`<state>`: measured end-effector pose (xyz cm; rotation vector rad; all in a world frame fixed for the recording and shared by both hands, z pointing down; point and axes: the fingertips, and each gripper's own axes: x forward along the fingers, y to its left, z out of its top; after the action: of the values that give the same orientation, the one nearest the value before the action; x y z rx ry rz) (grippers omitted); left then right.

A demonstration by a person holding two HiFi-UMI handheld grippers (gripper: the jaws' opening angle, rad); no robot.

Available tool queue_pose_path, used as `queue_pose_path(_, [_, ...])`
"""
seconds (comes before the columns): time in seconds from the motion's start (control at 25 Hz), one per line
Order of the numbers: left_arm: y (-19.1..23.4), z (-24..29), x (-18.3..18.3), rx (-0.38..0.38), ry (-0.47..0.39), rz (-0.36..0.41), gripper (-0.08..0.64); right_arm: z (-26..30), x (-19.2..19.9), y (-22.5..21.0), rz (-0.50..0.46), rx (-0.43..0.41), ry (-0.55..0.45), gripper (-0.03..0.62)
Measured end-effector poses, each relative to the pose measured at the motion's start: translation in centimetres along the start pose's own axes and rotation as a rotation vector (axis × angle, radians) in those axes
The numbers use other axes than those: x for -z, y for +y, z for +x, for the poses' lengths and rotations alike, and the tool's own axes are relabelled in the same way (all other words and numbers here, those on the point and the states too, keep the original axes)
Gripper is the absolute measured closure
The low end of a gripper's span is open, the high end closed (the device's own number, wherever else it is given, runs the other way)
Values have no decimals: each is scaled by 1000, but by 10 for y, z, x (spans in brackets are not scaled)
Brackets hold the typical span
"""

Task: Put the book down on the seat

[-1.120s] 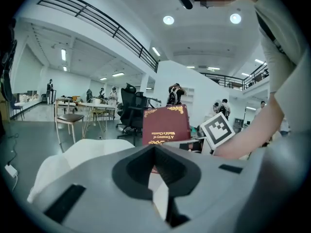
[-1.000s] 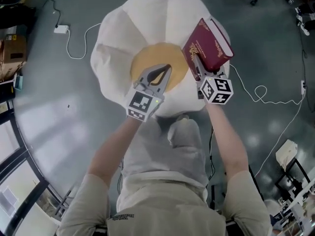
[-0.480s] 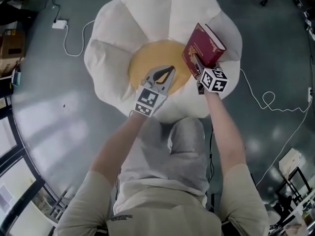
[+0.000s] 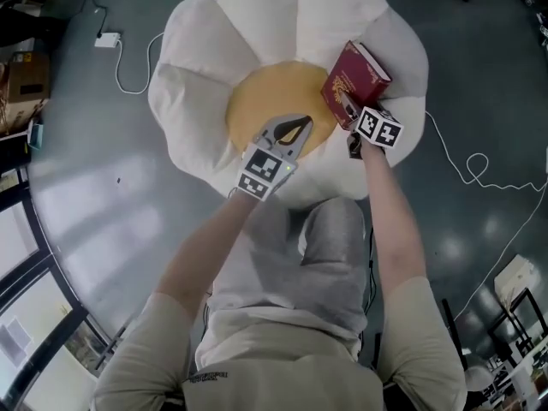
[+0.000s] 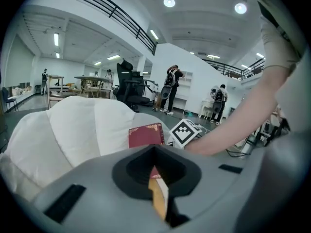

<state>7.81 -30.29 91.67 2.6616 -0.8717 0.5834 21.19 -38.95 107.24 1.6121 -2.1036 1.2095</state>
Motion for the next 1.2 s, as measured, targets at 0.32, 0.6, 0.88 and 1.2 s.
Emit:
queue_pose_path(0.32, [-9, -39, -63, -42, -18, -117, 551, -97, -40, 22, -28, 53, -27, 244])
queue_pose_path(0.6, [-23, -92, -154, -55, -69, -131, 551, -187, -110, 83, -115, 52, -72, 321])
queue_pose_path(0.88, [-26, -159, -244, -77, -164, -118, 551, -289, -201, 202, -253, -43, -207, 376])
queue_pose_path(1.2, [-72, -246, -331, 16, -310, 23, 551, -405, -251, 322, -420, -158, -392, 417])
